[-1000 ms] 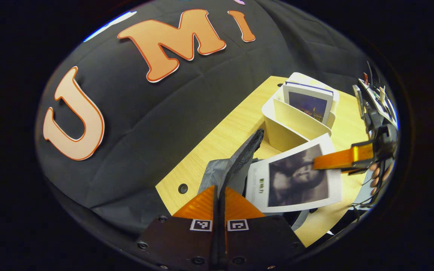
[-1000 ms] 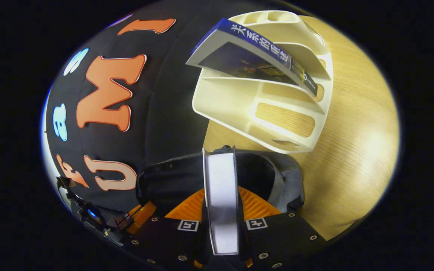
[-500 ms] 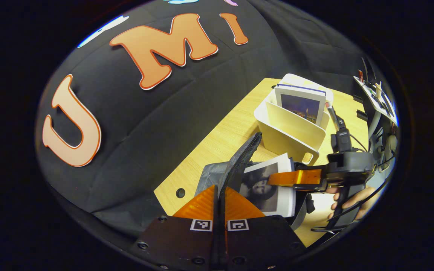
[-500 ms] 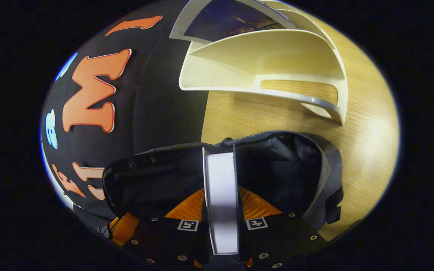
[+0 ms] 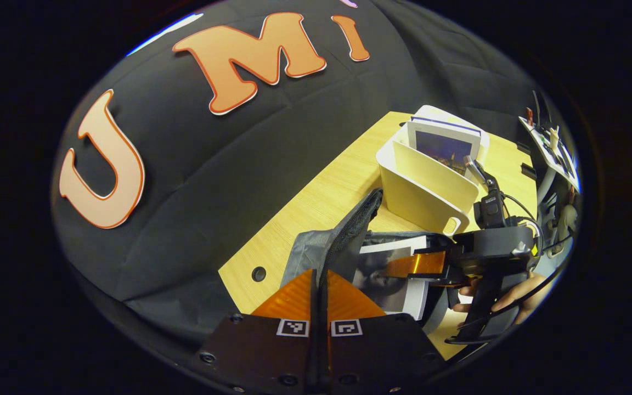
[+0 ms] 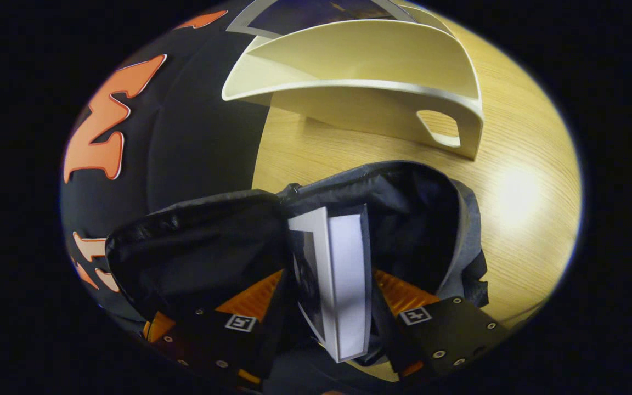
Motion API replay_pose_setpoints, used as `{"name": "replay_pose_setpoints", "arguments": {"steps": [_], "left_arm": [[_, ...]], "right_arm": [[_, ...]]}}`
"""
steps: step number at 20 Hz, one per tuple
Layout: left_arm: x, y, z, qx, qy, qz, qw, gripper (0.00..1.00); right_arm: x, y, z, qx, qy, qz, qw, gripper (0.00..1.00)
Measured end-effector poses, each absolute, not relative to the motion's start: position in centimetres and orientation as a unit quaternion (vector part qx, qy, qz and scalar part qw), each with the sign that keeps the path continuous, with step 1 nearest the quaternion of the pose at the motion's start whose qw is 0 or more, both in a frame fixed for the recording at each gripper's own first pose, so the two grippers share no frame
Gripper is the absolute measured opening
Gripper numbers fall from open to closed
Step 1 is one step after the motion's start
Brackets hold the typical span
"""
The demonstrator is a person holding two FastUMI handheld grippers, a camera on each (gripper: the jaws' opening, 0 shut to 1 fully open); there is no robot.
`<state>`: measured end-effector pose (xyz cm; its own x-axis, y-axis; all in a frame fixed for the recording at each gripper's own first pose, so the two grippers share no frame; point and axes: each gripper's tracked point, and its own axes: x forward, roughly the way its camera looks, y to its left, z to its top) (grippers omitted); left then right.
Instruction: Open the schoolbag, grab two books from the bookshelf and put them into the schoolbag.
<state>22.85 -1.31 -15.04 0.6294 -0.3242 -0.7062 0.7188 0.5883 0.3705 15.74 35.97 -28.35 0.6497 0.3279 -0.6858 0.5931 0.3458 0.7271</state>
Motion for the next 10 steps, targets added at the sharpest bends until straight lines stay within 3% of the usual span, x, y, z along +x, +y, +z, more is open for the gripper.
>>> {"name": "replay_pose_setpoints", "arguments": {"steps": [2,6,10], "left_arm": [[22.7,-1.2,-15.2,0.322,0.301,-0.311,0.842,0.01],[22.4,-0.5,-15.5,0.305,0.308,-0.307,0.847,0.00],[21.8,-0.1,-15.6,0.293,0.310,-0.305,0.851,0.01]], "right_arm": [[14.9,35.3,-28.4,0.553,0.419,-0.099,0.714,0.98],[13.5,33.6,-27.0,0.547,0.429,-0.086,0.714,0.99],[11.7,29.5,-24.5,0.509,0.417,-0.079,0.749,0.99]]}}
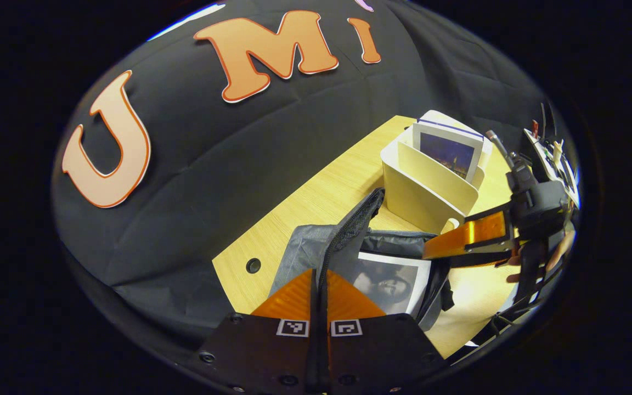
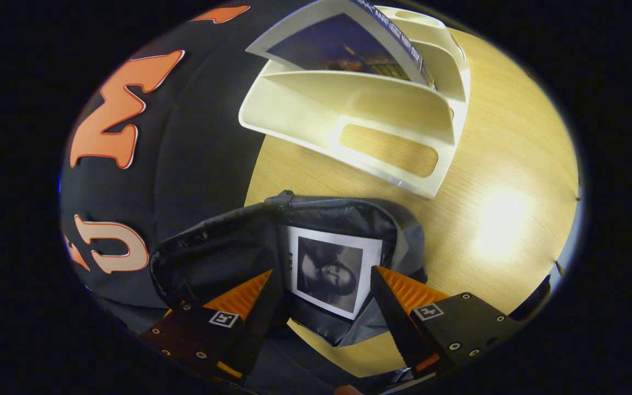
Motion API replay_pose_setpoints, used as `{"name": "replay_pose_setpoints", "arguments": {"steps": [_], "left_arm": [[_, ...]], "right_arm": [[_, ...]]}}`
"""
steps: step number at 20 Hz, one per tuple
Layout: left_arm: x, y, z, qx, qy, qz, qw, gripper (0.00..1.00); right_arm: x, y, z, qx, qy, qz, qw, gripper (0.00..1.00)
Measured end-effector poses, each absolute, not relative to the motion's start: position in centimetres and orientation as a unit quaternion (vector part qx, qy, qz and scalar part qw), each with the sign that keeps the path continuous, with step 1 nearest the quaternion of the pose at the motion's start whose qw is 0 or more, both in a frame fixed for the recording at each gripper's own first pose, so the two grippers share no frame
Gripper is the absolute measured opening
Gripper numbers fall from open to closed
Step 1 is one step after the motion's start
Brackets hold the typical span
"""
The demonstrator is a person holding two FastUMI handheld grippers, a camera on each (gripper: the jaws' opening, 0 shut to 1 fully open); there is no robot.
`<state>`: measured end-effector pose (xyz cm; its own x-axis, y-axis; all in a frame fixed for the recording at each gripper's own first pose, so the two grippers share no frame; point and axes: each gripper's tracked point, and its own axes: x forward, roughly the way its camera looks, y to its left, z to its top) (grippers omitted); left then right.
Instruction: Open the schoolbag, grab two books from the bookshelf and put them into the schoolbag.
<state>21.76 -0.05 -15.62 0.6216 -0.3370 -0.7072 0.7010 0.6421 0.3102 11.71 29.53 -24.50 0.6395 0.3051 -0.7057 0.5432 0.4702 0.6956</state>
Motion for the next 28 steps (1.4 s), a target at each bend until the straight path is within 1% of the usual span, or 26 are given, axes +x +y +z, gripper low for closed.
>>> {"name": "replay_pose_setpoints", "arguments": {"steps": [3,9,13,16,19,21,24,25,28], "left_arm": [[21.2,-0.1,-15.7,0.295,0.309,-0.307,0.850,0.01],[20.8,-1.0,-16.1,0.298,0.312,-0.312,0.847,0.00],[21.0,-1.4,-16.4,0.297,0.315,-0.313,0.845,0.00],[21.0,-1.4,-16.6,0.297,0.317,-0.314,0.844,0.01],[21.2,-1.5,-16.7,0.298,0.320,-0.314,0.843,0.00],[21.1,-1.6,-16.9,0.294,0.323,-0.312,0.844,0.00],[21.1,-1.4,-17.2,0.293,0.328,-0.309,0.843,0.00],[21.3,-1.5,-17.1,0.295,0.329,-0.307,0.843,0.00],[21.6,-1.5,-17.2,0.302,0.333,-0.303,0.840,0.01]], "right_arm": [[9.8,26.7,-23.3,0.495,0.413,-0.072,0.761,0.99],[5.0,17.5,-22.3,0.389,0.436,-0.086,0.807,0.99],[4.3,12.4,-19.0,0.291,0.444,-0.079,0.844,0.99],[4.7,10.2,-15.6,0.215,0.450,-0.060,0.865,0.98],[7.5,8.8,-11.7,0.130,0.449,-0.041,0.883,0.99],[9.8,8.4,-10.4,0.092,0.447,-0.035,0.889,0.98],[13.7,8.4,-9.4,0.050,0.456,-0.016,0.888,0.99],[14.8,8.3,-9.5,0.037,0.460,-0.018,0.887,0.98],[18.9,8.4,-10.8,-0.011,0.484,0.002,0.875,0.99]]}}
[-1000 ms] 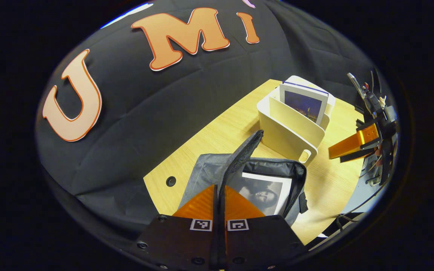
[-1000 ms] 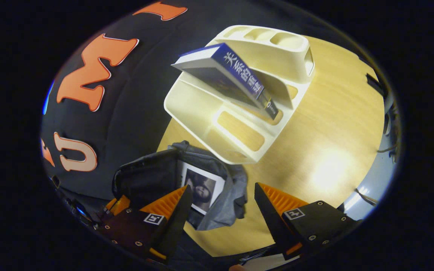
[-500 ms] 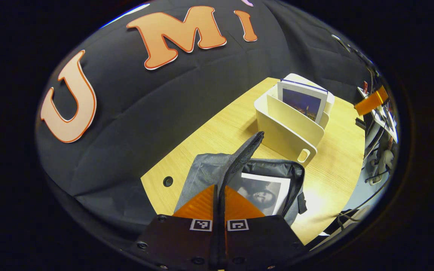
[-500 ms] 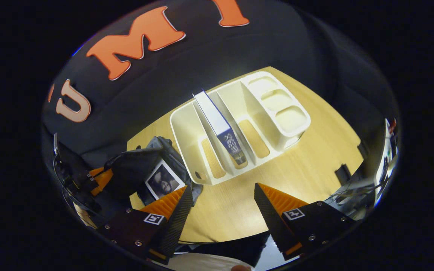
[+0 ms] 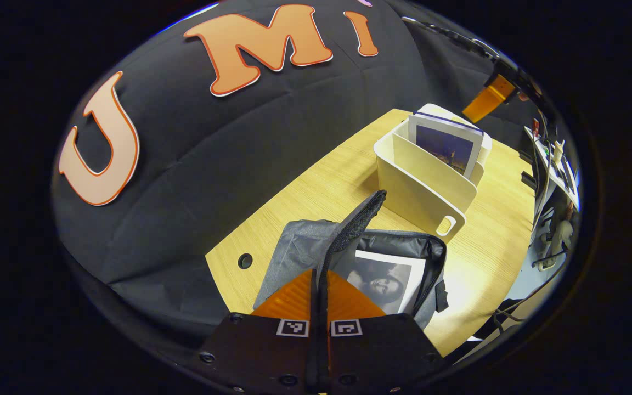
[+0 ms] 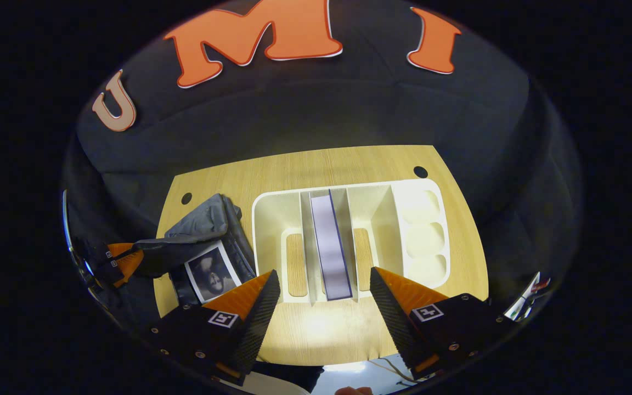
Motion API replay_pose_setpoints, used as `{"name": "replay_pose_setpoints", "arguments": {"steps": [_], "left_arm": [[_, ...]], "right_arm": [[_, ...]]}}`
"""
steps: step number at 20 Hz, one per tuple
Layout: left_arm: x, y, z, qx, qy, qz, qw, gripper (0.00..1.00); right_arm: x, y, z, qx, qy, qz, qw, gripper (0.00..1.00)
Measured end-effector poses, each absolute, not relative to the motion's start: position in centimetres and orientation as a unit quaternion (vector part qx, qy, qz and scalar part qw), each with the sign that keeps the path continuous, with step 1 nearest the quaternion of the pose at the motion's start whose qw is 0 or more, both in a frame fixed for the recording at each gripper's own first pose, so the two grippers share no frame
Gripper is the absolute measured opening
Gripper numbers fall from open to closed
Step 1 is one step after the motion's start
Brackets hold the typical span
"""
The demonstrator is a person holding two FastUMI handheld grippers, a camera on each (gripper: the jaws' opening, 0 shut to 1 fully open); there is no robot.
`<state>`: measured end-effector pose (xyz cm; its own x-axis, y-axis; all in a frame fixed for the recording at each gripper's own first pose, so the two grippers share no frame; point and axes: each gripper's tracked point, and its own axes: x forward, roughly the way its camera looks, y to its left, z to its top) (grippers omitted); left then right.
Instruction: Open the schoolbag, grab two books from the bookshelf and put them into the schoolbag.
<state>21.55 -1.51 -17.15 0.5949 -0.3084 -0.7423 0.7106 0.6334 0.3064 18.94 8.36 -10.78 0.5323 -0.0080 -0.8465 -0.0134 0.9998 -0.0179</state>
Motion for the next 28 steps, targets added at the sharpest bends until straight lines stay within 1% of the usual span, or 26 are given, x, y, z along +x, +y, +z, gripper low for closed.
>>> {"name": "replay_pose_setpoints", "arguments": {"steps": [4,8,9,10,11,12,13,14,15,16,20,21,22,27,28], "left_arm": [[21.5,-1.6,-17.4,0.299,0.340,-0.298,0.840,0.01],[21.5,-1.3,-17.6,0.298,0.347,-0.292,0.840,0.01],[21.5,-1.3,-17.6,0.298,0.348,-0.291,0.840,0.00],[21.5,-1.3,-17.6,0.297,0.349,-0.291,0.840,0.00],[21.5,-1.3,-17.6,0.298,0.349,-0.291,0.840,0.00],[21.5,-1.3,-17.6,0.298,0.349,-0.291,0.839,0.00],[21.5,-1.2,-17.6,0.299,0.349,-0.291,0.839,0.00],[21.5,-1.2,-17.7,0.299,0.350,-0.290,0.839,0.00],[21.4,-1.2,-17.7,0.297,0.351,-0.291,0.839,0.00],[21.3,-1.3,-17.7,0.297,0.351,-0.293,0.839,0.00],[21.3,-1.2,-17.9,0.293,0.353,-0.294,0.839,0.01],[21.2,-1.1,-18.0,0.290,0.354,-0.295,0.839,0.01],[21.2,-1.2,-18.1,0.289,0.355,-0.297,0.838,0.01],[21.3,-1.5,-18.2,0.298,0.352,-0.310,0.831,0.00],[21.4,-1.6,-18.3,0.300,0.352,-0.311,0.830,0.00]], "right_arm": [[22.9,8.2,-13.6,-0.037,0.511,0.012,0.859,0.99],[24.6,7.3,-16.4,-0.053,0.534,0.015,0.844,0.99],[24.7,7.3,-16.8,-0.054,0.536,0.017,0.842,0.98],[24.7,7.4,-17.0,-0.053,0.540,0.018,0.840,0.95],[24.7,7.5,-17.2,-0.053,0.543,0.019,0.838,0.86],[24.6,7.6,-17.4,-0.053,0.546,0.022,0.836,0.82],[24.6,7.6,-17.7,-0.054,0.548,0.022,0.835,0.65],[24.6,7.6,-17.8,-0.053,0.549,0.020,0.834,0.59],[24.4,7.6,-17.5,-0.051,0.550,0.019,0.834,0.45],[24.5,7.5,-17.7,-0.050,0.551,0.016,0.833,0.37],[23.9,7.9,-16.3,-0.037,0.545,0.007,0.837,0.33],[23.4,7.8,-15.3,-0.034,0.542,0.001,0.840,0.43],[23.5,7.8,-14.3,-0.038,0.536,-0.005,0.843,0.32],[22.0,8.6,-8.2,-0.070,0.506,-0.018,0.859,0.32],[21.6,8.7,-6.7,-0.074,0.495,-0.020,0.865,0.22]]}}
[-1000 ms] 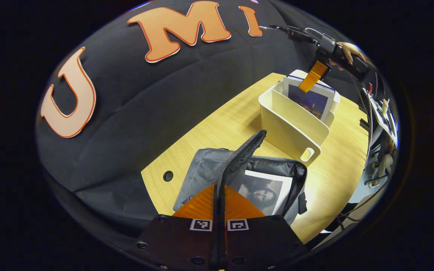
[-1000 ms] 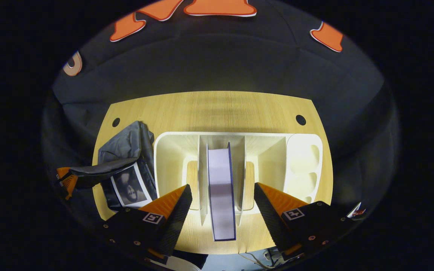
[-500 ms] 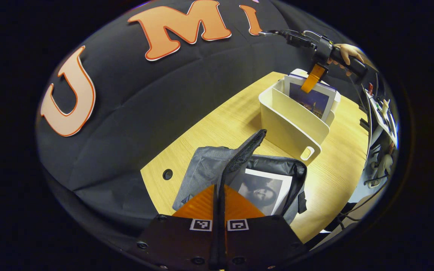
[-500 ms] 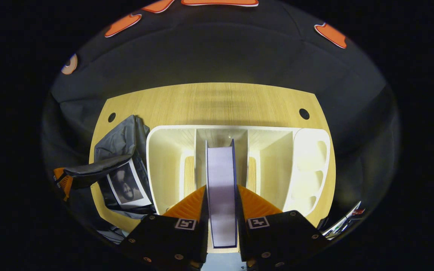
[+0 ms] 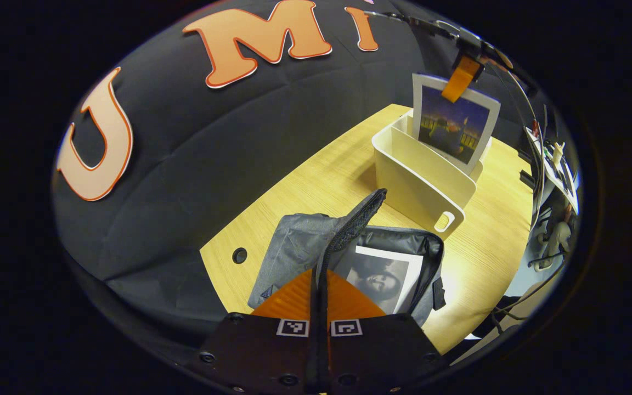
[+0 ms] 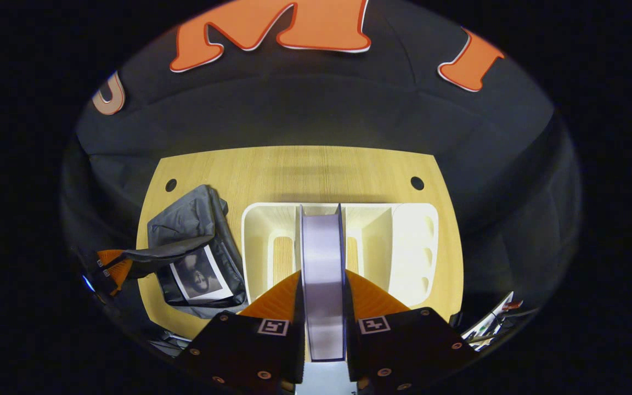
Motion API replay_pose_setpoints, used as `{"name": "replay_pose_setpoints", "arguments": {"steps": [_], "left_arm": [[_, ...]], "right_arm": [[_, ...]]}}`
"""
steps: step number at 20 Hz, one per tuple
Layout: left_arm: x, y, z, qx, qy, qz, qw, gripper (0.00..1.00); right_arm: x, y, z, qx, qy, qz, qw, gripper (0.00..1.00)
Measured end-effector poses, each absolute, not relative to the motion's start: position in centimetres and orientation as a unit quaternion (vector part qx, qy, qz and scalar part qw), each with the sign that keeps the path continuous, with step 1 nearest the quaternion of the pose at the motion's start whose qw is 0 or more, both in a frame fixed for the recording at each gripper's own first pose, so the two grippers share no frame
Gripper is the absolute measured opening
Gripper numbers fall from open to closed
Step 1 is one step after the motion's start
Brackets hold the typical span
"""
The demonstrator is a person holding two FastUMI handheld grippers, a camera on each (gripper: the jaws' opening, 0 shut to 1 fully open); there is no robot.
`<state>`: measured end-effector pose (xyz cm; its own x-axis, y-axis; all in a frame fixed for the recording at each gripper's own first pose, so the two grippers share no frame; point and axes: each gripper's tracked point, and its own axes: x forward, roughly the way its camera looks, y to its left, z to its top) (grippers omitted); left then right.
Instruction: Open the schoolbag, grab two books from the bookshelf and put them into the schoolbag.
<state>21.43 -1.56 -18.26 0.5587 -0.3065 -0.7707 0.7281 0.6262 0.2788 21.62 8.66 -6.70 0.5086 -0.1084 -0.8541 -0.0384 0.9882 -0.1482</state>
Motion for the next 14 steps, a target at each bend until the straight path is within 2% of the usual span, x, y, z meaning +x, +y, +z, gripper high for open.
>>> {"name": "replay_pose_setpoints", "arguments": {"steps": [1,7,11,14], "left_arm": [[21.4,-1.5,-18.3,0.300,0.352,-0.314,0.829,0.00],[22.0,-1.5,-18.4,0.310,0.350,-0.320,0.824,0.01],[22.0,-1.4,-18.1,0.315,0.348,-0.322,0.822,0.00],[22.2,-1.4,-17.7,0.320,0.343,-0.319,0.823,0.00]], "right_arm": [[21.3,8.9,-5.2,-0.072,0.483,-0.023,0.872,0.31],[18.0,9.8,2.1,0.005,0.425,-0.027,0.905,0.29],[14.5,11.0,4.9,0.075,0.388,0.003,0.919,0.28],[11.0,12.7,4.7,0.138,0.371,0.039,0.917,0.27]]}}
